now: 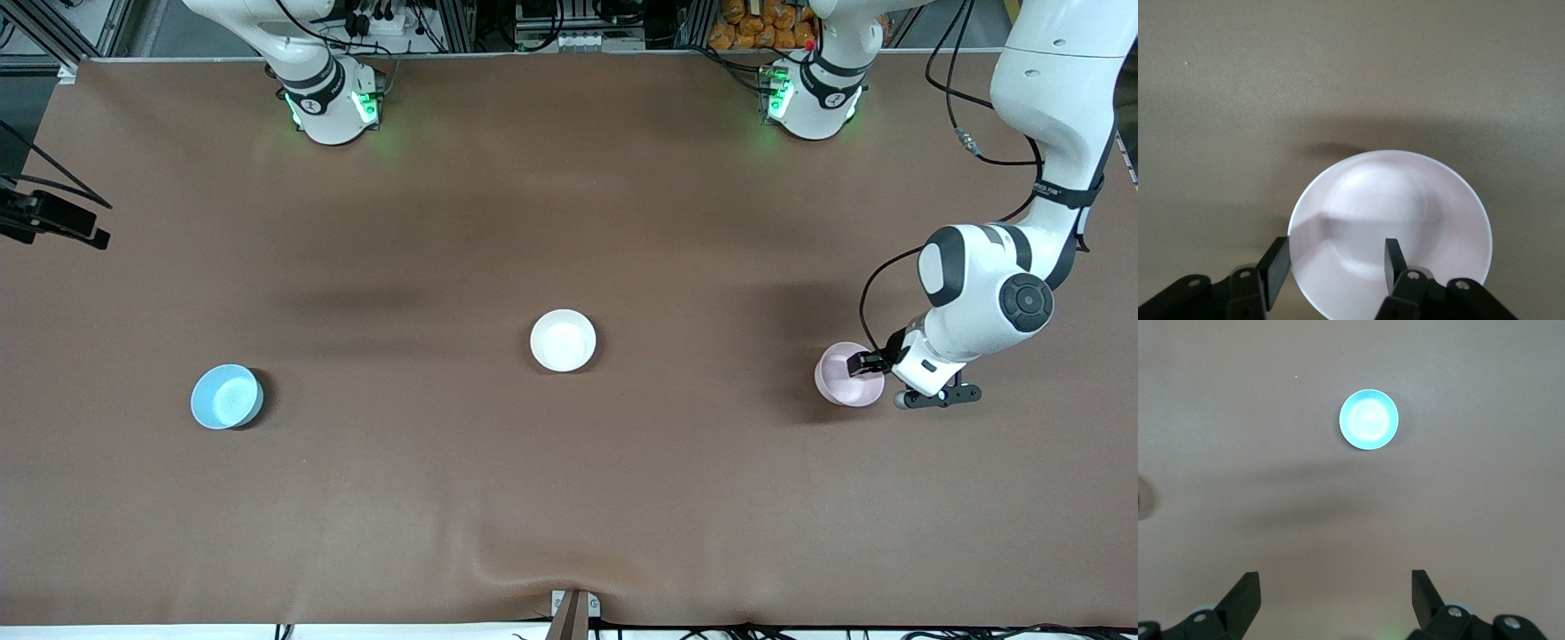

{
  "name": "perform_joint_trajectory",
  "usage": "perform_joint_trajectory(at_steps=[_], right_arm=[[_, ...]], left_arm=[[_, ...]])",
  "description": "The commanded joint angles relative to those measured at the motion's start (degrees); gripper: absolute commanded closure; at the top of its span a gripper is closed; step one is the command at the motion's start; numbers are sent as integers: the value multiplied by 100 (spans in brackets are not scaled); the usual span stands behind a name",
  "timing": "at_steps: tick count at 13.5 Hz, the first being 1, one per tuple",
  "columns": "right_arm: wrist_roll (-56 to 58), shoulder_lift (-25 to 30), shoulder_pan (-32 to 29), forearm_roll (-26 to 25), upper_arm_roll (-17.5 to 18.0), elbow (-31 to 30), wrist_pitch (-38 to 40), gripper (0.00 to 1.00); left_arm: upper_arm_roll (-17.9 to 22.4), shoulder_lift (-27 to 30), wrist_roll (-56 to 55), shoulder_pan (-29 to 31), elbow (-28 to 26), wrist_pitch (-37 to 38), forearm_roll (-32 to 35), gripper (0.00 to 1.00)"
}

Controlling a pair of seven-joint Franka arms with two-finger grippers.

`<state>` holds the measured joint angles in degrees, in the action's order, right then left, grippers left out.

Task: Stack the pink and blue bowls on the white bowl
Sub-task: 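Grasp the pink bowl rim with the left gripper and lift it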

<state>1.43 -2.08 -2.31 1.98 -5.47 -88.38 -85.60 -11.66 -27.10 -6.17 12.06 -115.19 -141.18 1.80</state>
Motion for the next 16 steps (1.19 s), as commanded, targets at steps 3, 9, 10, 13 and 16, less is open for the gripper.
perform_joint_trajectory(at_steps=[3, 9, 10, 13, 16], right_arm=[[24, -169, -103, 22, 38, 93, 34, 0], [24, -590, -103, 13, 38, 119, -1, 0], [24, -652, -103, 39, 38, 172, -44, 0], [497, -881, -103, 13, 37, 207, -299, 0], [481, -1320, -147, 13, 38, 225, -439, 0]], left_arm=[[68, -76, -34, 25, 75, -50, 339, 35], [68, -128, -51, 25, 93, -50, 339, 52], [68, -146, -51, 25, 102, -50, 339, 68], [59, -146, -43, 25, 110, -50, 348, 100], [50, -15, 37, 16, 119, -15, 348, 100]])
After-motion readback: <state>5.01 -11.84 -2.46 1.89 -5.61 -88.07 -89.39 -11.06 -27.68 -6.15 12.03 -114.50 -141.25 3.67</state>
